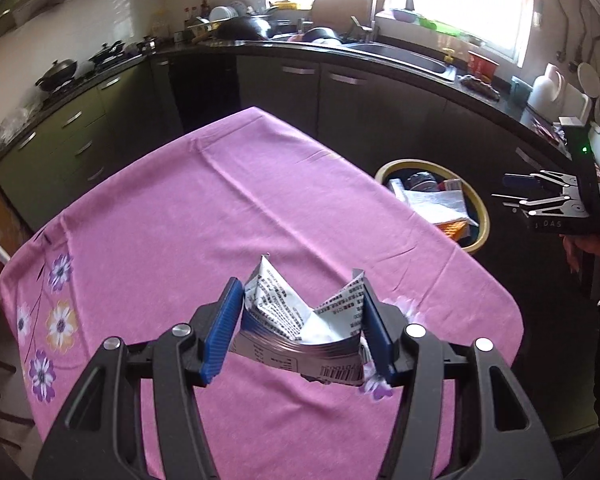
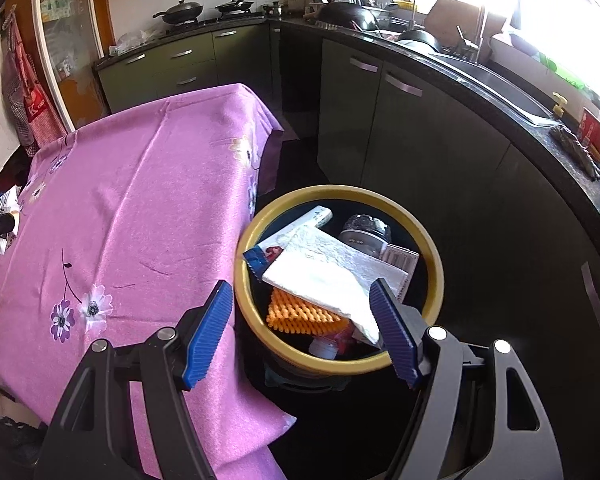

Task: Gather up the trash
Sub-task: 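Carry the snack wrapper over the bin and open the left tool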

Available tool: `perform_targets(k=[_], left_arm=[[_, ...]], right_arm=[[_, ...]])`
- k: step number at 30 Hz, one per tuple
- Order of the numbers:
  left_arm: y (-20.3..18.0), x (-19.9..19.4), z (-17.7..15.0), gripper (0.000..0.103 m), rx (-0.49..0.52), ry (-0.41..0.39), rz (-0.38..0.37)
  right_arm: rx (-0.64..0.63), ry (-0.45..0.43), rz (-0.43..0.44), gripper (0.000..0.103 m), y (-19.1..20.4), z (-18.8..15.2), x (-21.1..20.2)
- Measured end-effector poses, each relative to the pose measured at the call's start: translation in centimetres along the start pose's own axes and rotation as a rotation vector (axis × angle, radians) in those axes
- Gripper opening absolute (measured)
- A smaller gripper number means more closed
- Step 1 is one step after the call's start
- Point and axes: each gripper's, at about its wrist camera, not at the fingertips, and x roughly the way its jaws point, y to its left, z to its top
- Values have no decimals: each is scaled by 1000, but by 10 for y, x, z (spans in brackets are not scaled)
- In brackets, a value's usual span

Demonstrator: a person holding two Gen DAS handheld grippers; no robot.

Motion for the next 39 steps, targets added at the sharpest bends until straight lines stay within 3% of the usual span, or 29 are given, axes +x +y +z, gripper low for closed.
perform_targets(k=[7, 13, 17, 22, 26, 28, 32, 35, 39], left_arm=[[-86, 48, 77, 57, 173, -5, -175], [-167, 121, 125, 57, 282, 73, -312], [-203, 173, 139, 57, 320, 129, -314], [-210, 215, 140, 58, 298, 197, -296], [-210, 233, 137, 71, 292, 232, -279], [-209, 237, 134, 78, 300, 232, -257], [-198, 219, 130, 78, 270, 204, -241], [-175, 174, 119, 82, 232, 108, -209], [-125, 91, 83, 92, 148, -55, -95]], right_arm=[[94, -12, -58, 71, -46, -26, -23], [167, 5, -84, 71, -80, -50, -31], [202, 16, -87, 71, -95, -65, -32], [220, 33, -79, 71, -105, -75, -27], [231, 41, -72, 71, -109, -78, -22], [235, 41, -67, 71, -109, -77, -20], [235, 21, -47, 74, -100, -77, -25], [228, 8, -34, 76, -90, -76, -30], [186, -29, 19, 78, -59, -75, -42]])
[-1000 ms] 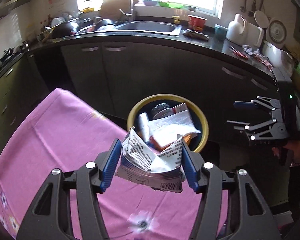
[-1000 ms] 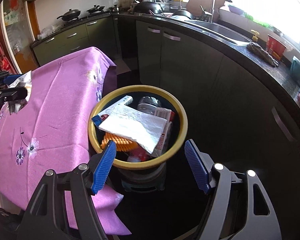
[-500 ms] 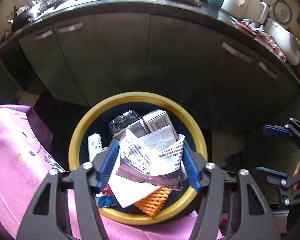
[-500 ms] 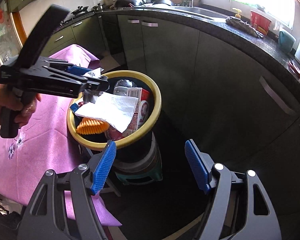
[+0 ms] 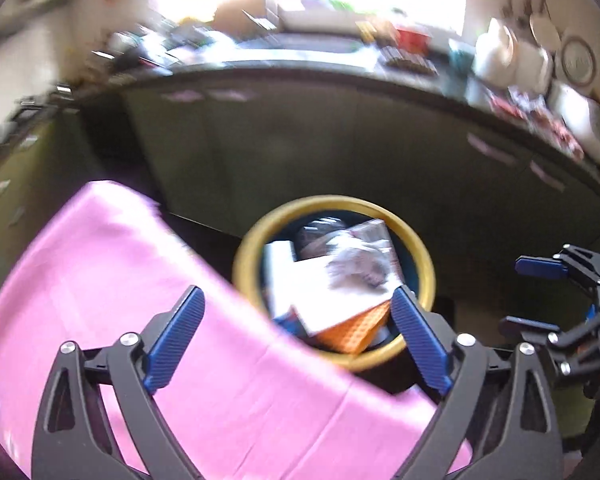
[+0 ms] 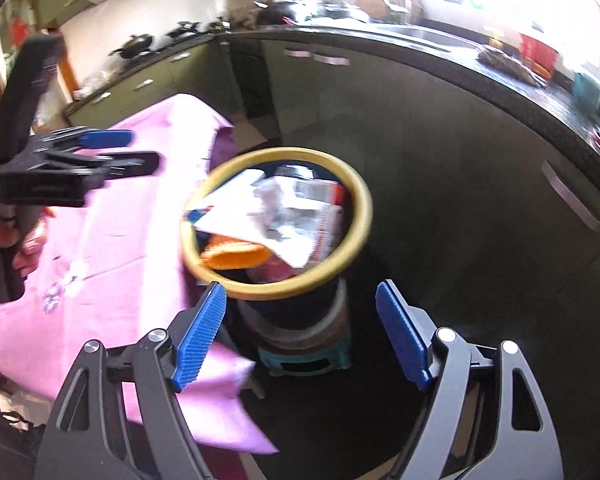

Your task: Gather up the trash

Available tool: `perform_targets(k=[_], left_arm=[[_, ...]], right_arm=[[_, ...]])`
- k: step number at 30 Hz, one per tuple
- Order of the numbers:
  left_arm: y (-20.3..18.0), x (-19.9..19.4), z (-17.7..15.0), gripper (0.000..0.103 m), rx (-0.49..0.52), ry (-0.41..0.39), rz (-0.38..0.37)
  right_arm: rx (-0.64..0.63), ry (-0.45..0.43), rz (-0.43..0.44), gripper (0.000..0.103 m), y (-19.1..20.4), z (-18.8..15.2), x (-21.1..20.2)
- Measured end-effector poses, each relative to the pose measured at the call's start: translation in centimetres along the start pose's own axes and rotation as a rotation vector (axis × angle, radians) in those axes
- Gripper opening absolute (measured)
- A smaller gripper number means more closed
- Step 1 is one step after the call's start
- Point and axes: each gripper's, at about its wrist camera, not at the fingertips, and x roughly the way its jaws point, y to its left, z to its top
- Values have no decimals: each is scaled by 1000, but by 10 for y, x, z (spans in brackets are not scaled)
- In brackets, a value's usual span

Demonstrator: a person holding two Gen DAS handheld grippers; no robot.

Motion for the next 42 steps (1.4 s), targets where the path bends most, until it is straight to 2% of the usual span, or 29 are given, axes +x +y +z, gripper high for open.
perform_targets(k=[4, 10, 12, 16, 19, 26, 31, 42], left_arm=[[37, -82, -54, 96, -103, -101, 140], [85, -180, -137, 97, -287, -151, 385], [95, -209, -163, 97, -348, -180, 457], [109, -248, -201, 97, -445, -200, 537], [113, -265, -219, 97, -488, -202, 568], [105, -283, -243, 97, -517, -221, 560], [92, -291, -245, 97, -506, -246, 549], [79, -297, -239, 97, -477, -270, 537]], right_arm=[[-66, -45, 56, 86, 41, -1, -12], [-130, -141, 131, 98, 98, 0, -39], [-135, -165, 156, 98, 112, -1, -46], [-154, -187, 155, 98, 135, -4, -56], [-155, -196, 156, 98, 145, -11, -64], [-140, -237, 127, 98, 147, -27, -89], [-173, -272, 74, 98, 151, -38, -106], [-158, -297, 80, 98, 144, -45, -120]])
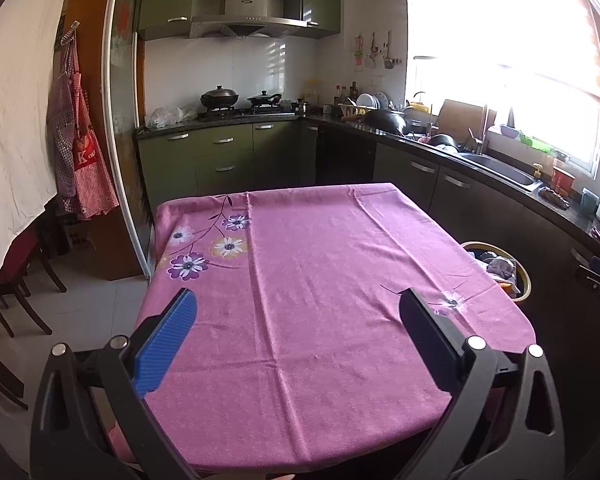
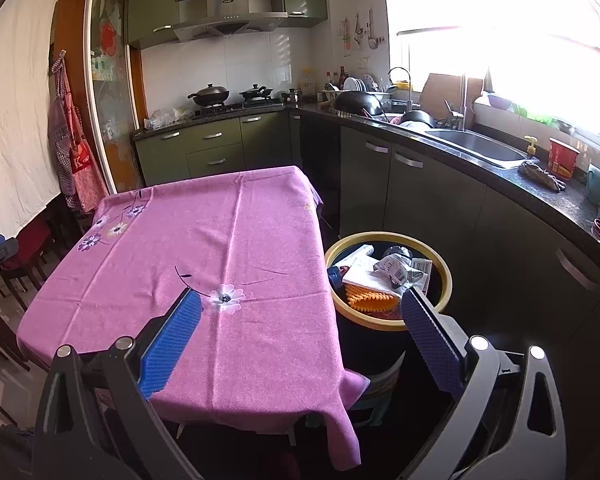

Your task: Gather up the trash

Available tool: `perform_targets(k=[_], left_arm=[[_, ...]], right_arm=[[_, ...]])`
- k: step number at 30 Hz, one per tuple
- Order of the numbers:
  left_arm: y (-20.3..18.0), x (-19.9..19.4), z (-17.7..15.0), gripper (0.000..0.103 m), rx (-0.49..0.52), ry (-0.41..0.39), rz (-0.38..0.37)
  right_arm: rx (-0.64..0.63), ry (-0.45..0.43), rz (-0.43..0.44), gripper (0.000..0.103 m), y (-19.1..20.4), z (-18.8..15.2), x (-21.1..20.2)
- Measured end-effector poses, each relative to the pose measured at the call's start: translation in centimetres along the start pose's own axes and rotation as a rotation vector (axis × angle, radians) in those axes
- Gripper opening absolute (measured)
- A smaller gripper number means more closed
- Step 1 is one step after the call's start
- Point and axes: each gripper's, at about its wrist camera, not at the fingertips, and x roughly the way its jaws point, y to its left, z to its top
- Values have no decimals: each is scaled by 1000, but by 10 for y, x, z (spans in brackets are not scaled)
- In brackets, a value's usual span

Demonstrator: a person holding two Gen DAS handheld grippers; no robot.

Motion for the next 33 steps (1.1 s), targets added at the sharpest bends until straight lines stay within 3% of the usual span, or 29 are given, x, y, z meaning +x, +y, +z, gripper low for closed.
perform_targets(k=[33], left_arm=[[-10, -1, 1, 97, 21, -2, -11]], right_arm=[[4, -6, 5, 98, -1, 4, 2]])
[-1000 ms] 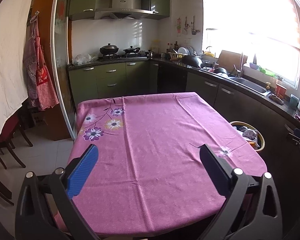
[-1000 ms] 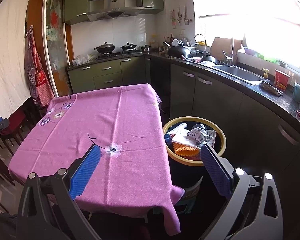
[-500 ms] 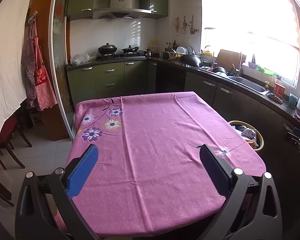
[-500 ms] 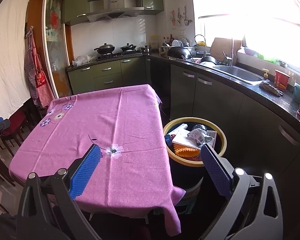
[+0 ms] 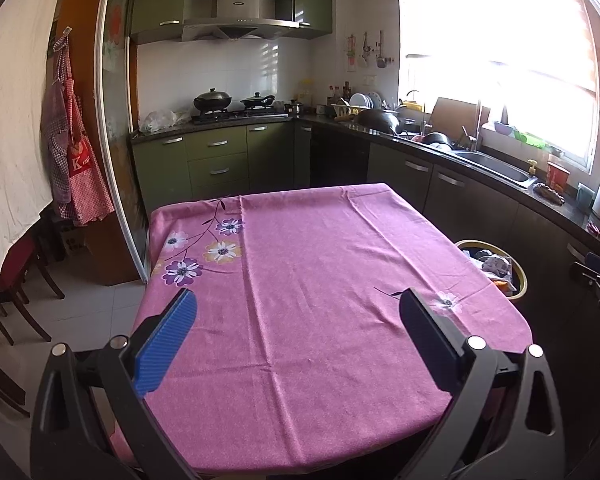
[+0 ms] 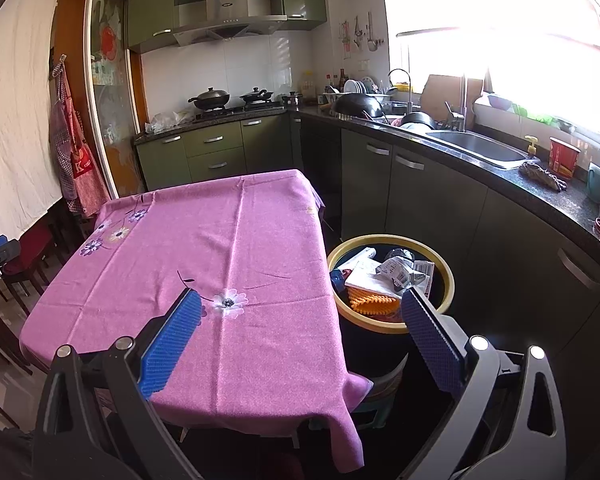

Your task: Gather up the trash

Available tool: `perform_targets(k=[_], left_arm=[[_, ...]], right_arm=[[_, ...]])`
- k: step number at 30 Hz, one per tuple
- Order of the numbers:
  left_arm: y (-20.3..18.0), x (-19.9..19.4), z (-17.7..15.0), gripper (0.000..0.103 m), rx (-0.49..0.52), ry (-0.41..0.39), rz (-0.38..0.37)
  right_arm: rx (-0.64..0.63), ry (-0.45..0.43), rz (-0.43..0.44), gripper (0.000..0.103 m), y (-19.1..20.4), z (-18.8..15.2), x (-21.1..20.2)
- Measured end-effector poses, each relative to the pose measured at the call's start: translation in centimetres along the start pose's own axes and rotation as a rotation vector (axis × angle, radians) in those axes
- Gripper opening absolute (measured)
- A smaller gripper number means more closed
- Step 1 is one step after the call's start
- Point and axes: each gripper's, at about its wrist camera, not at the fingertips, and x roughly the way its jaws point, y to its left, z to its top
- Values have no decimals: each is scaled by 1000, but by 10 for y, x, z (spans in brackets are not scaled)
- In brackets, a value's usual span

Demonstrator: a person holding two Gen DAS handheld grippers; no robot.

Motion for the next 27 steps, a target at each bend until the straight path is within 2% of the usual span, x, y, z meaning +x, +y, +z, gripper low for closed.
perform_targets(k=[27], left_arm=[[0, 3, -2, 97, -3, 12, -19]], right_arm=[[0, 9, 5, 98, 3, -1, 5]])
